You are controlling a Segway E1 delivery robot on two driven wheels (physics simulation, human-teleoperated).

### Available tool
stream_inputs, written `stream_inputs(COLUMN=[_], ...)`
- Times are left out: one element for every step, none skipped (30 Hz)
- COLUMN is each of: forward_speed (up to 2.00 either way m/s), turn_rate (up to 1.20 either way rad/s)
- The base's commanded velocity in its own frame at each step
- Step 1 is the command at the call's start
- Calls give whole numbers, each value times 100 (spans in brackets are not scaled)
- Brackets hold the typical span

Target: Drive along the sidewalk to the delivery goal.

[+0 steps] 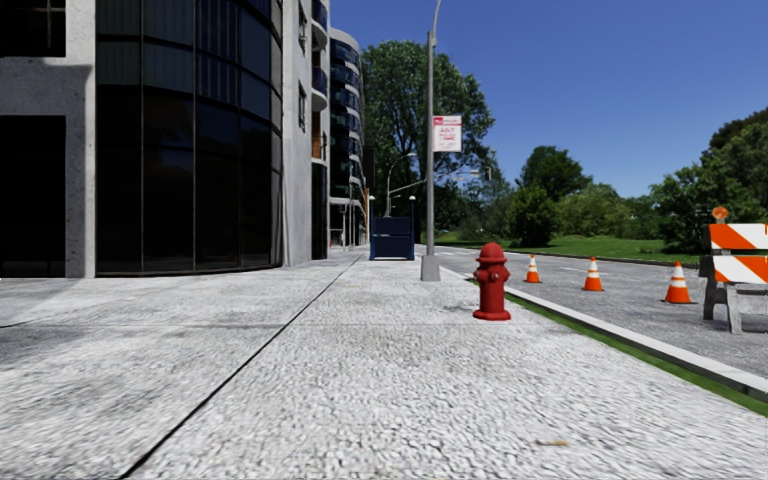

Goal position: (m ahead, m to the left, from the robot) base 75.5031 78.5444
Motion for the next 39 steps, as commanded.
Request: stream_inputs(forward_speed=[200,200,200,200,200,200,200,200,200,200,200,200,200,200,200,200,200,200,200,200,200,200,200,200,200,200,200,200,200,200,200,200,200,200,200,200,200,200,200], turn_rate=[26,19,19,29,33,34,31,31,31,30,30,30,30,29,29,29,29,29,24,0,0,0,0,0,0,0,0,0,0,0,0,0,0,0,0,0,0,0,0])
